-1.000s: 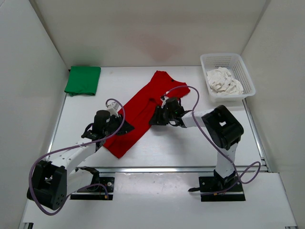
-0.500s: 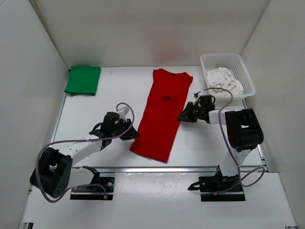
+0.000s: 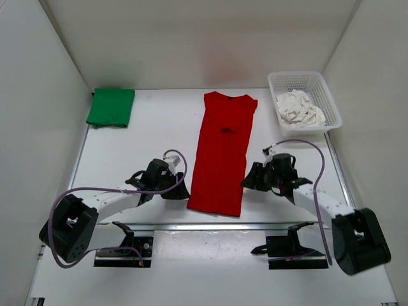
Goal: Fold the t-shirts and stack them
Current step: Grab the bottom of the folded rectangular tshirt with both arms
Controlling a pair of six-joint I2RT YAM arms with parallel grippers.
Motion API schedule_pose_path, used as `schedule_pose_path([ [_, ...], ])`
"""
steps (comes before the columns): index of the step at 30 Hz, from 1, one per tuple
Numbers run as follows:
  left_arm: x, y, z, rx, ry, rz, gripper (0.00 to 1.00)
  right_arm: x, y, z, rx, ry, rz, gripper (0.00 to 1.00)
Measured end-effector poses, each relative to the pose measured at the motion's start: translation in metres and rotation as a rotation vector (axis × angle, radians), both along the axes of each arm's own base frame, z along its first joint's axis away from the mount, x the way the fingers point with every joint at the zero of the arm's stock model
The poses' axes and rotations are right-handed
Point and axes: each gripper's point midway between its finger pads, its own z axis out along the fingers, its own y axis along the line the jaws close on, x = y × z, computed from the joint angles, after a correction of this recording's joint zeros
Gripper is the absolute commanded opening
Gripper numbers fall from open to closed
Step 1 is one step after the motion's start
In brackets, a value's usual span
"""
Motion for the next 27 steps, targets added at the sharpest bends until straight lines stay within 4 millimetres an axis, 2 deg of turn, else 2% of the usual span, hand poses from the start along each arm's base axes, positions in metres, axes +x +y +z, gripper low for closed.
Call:
schedule_pose_path([
  [4,-0.010,-0.009,-0.007,0.008,0.021,-0.051,0.51,-0.056,0.014,-0.018,-0.016,0.069,0.078,0.37],
  [7,-0.012,-0.011,-0.008,0.009,0.022,-0.062,0.51,-0.085,0.021,-0.028,-0.008,0.129,0.115,0.34],
  [10,-0.016,-0.015,-0.007,0.009,0.021,-0.084,0.54,-0.093,0.024,-0.028,0.012,0.142,0.109,0.32],
  [13,-0.022,-0.019,-0.007,0.007,0.025,-0.107,0.53,-0.098,0.026,-0.029,0.036,0.159,0.100,0.31],
  [18,-0.029,-0.025,-0.010,0.009,0.041,-0.147,0.38,-0.110,0.030,-0.030,0.061,0.183,0.113,0.25],
  [20,-0.033,-0.026,-0.011,0.008,0.054,-0.155,0.24,-0.114,0.031,-0.031,0.073,0.199,0.116,0.19],
  [21,-0.035,-0.026,-0.012,0.012,0.063,-0.157,0.17,-0.115,0.031,-0.032,0.077,0.206,0.113,0.09],
  [22,-0.037,-0.026,-0.014,0.014,0.071,-0.158,0.13,-0.116,0.031,-0.033,0.079,0.210,0.114,0.04],
  [24,-0.041,-0.027,-0.014,0.012,0.079,-0.167,0.00,-0.119,0.032,-0.034,0.069,0.220,0.117,0.00],
  [27,-0.048,-0.028,-0.014,0.008,0.088,-0.178,0.00,-0.127,0.035,-0.034,0.067,0.231,0.135,0.00],
])
